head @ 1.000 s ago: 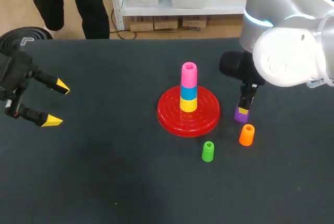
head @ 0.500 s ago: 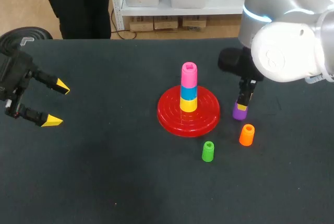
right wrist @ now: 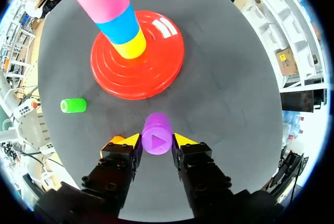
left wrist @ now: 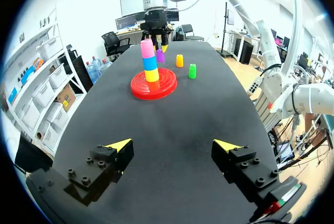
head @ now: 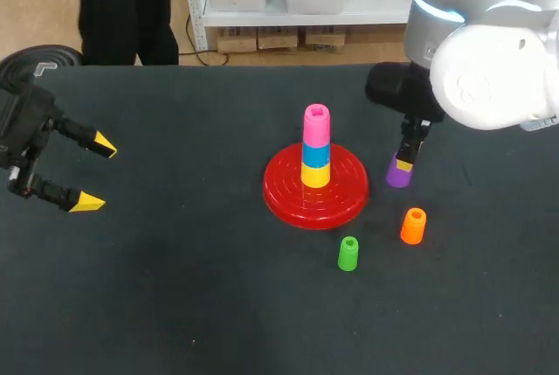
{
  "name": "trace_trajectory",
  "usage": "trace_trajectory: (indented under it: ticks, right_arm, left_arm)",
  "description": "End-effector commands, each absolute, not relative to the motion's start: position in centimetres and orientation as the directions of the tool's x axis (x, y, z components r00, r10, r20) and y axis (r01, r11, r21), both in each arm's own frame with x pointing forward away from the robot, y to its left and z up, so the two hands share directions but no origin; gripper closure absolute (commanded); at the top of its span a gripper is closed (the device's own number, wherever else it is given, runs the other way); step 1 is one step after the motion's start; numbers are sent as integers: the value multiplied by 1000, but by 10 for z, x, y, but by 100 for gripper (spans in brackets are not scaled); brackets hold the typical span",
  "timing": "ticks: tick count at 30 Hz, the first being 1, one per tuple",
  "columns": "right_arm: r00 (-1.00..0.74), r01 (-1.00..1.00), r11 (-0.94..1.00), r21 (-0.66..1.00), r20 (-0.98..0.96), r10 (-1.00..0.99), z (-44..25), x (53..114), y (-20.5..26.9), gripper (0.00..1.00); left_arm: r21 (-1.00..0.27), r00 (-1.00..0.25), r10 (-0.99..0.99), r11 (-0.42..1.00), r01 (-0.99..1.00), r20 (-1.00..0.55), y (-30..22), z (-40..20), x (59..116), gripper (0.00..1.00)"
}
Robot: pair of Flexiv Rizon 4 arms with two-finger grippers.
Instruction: Pick up and stack the cylinders on the red base in this order: pink,purple,orange,green
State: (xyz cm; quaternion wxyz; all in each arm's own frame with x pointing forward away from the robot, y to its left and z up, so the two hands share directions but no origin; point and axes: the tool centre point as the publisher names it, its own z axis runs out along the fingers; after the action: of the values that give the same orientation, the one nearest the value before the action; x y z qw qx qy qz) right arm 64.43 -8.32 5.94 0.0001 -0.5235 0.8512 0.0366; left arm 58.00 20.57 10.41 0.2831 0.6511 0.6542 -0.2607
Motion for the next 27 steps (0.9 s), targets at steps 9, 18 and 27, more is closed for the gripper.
trace_trajectory:
  ticks: [9, 18, 27]
  right_arm:
    - [-419, -906, 421, -38, -51, -906, 135, 647, -70, 100]
    - [-353, -930, 355, -101, -35, -935, 192, 657, -35, 100]
    - [-281, -954, 281, -107, -12, -960, 211, 663, 2, 100]
  left_arm:
    - [32, 11, 702, 16, 999, -712, 206, 103, 580, 0]
    - [32, 11, 702, 16, 999, -712, 206, 103, 580, 0]
    - [32, 11, 702, 16, 999, -712, 206, 103, 580, 0]
